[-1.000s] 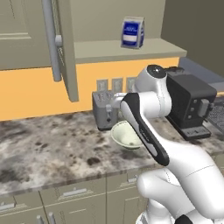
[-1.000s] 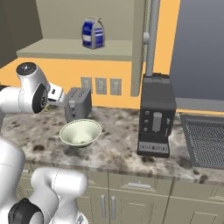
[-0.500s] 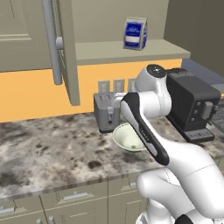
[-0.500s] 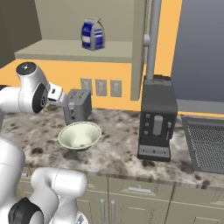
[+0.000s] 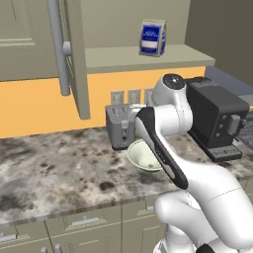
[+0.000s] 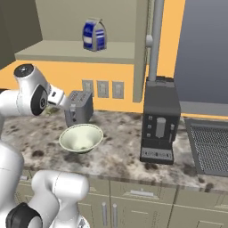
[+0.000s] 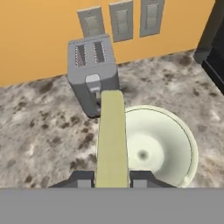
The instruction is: Pick the egg and butter from the fridge and place them by the bowl for mixing.
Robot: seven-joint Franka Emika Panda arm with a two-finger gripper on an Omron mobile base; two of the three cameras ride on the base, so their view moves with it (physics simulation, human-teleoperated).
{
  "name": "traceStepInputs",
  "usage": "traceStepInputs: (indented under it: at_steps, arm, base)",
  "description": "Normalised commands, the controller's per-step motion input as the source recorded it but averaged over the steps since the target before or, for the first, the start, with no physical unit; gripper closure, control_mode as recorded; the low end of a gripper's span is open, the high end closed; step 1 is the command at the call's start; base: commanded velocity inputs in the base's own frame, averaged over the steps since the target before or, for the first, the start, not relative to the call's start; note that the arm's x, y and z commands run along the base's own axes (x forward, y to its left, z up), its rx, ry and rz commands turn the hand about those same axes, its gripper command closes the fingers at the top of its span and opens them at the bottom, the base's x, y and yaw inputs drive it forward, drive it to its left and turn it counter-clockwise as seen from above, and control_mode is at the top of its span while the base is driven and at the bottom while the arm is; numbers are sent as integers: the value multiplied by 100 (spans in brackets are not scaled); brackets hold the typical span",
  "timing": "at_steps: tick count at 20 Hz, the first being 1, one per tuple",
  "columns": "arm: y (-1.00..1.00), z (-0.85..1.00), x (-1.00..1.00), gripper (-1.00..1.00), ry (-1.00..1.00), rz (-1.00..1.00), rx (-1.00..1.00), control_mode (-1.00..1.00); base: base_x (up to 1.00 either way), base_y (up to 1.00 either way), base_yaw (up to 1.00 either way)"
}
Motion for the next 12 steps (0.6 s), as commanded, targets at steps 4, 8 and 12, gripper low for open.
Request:
traceStepInputs:
  at_steps: [4, 8, 12]
  arm:
    - [-44, -2, -1, 100, 9, -33, 0, -100]
    - [-60, -4, -7, 100, 15, -27, 6, -100]
    - [-69, -9, -9, 100, 9, -22, 13, -100]
  base:
    - [0, 0, 0]
    - [0, 0, 0]
    - [0, 0, 0]
